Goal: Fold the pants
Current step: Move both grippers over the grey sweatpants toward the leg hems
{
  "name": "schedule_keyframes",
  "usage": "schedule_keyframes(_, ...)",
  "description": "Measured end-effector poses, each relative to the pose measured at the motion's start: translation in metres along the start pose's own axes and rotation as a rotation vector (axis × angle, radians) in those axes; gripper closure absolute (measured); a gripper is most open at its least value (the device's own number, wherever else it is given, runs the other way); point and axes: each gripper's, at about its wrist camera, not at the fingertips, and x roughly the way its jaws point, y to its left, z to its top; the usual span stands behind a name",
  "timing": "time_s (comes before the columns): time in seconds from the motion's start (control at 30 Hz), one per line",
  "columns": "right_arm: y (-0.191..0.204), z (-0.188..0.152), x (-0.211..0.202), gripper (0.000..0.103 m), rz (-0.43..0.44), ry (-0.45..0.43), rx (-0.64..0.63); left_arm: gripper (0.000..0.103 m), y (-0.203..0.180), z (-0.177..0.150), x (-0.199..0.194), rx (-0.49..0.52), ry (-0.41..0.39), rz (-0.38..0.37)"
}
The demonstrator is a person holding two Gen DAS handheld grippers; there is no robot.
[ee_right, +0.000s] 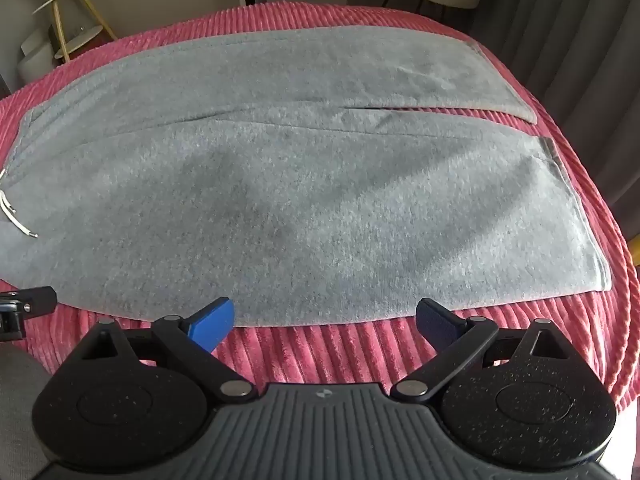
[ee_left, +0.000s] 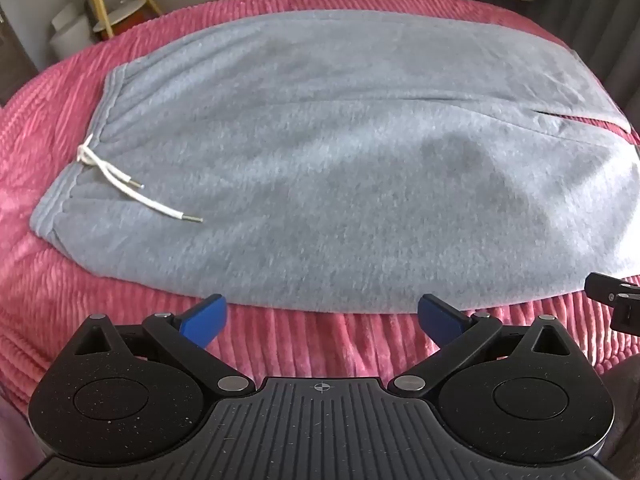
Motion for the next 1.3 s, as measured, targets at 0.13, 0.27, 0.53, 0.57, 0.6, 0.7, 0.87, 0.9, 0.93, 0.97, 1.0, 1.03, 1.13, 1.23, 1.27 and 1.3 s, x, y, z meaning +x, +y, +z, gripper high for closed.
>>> schedule_keyframes(0.13, -0.004, 0.0, 0.002, 0.005, 0.009, 0.004, 0.01, 0.0, 0.0, 0.001, 0.002, -0.001, 0.005, -0.002)
schedule_keyframes(0.27, -0.012, 0.0, 0.004, 0.005, 0.011, -0.001, 0.001, 0.0, 0.001, 0.003, 0.006, -0.003, 0.011, -0.005)
schedule_keyframes(0.53, -0.012, 0.016, 0.018, 0.005, 0.071, 0.053, 0.059, 0.0, 0.005, 0.01, 0.019, -0.006, 0.038, -0.014)
schedule_keyframes(0.57, -0.014, 0.019, 0.021, 0.005, 0.083, 0.065, 0.068, 0.0, 0.006, 0.012, 0.021, -0.008, 0.041, -0.013)
schedule_keyframes(0.6, -0.016, 0.022, 0.024, 0.005, 0.096, 0.078, 0.077, 0.0, 0.008, 0.014, 0.023, -0.01, 0.045, -0.01)
schedule_keyframes(0.7, -0.032, 0.038, 0.031, 0.005, 0.101, 0.046, 0.093, 0.0, 0.015, 0.028, 0.029, -0.033, 0.042, 0.004)
schedule_keyframes(0.87, -0.073, 0.112, 0.041, 0.005, 0.246, -0.104, 0.226, 0.0, 0.037, 0.081, 0.028, -0.169, -0.048, 0.089)
schedule_keyframes(0.9, -0.078, 0.132, 0.048, 0.005, 0.253, -0.093, 0.238, 0.0, 0.043, 0.092, 0.028, -0.212, -0.074, 0.096)
schedule_keyframes(0.93, -0.082, 0.154, 0.058, 0.005, 0.26, -0.07, 0.247, 0.0, 0.05, 0.102, 0.028, -0.259, -0.101, 0.111)
schedule_keyframes(0.97, -0.084, 0.173, 0.067, 0.005, 0.261, -0.057, 0.262, 0.0, 0.055, 0.111, 0.031, -0.301, -0.121, 0.137)
schedule_keyframes(1.0, -0.088, 0.197, 0.078, 0.006, 0.268, -0.049, 0.289, 0.0, 0.061, 0.117, 0.035, -0.339, -0.134, 0.172)
schedule_keyframes(1.03, -0.091, 0.215, 0.09, 0.006, 0.257, -0.029, 0.324, 0.0, 0.066, 0.12, 0.041, -0.371, -0.136, 0.212)
schedule_keyframes(1.13, -0.101, 0.278, 0.137, 0.006, 0.123, 0.007, 0.424, 0.0, 0.081, 0.117, 0.055, -0.432, -0.191, 0.29)
schedule_keyframes(1.23, -0.112, 0.332, 0.175, 0.006, 0.052, -0.022, 0.519, 0.0, 0.101, 0.118, 0.07, -0.445, -0.207, 0.279)
schedule_keyframes(1.27, -0.117, 0.35, 0.186, 0.006, 0.031, -0.033, 0.556, 0.0, 0.108, 0.117, 0.074, -0.454, -0.202, 0.247)
schedule_keyframes(1.3, -0.12, 0.365, 0.203, 0.006, 0.013, -0.026, 0.594, 0.0, 0.117, 0.119, 0.081, -0.473, -0.188, 0.213)
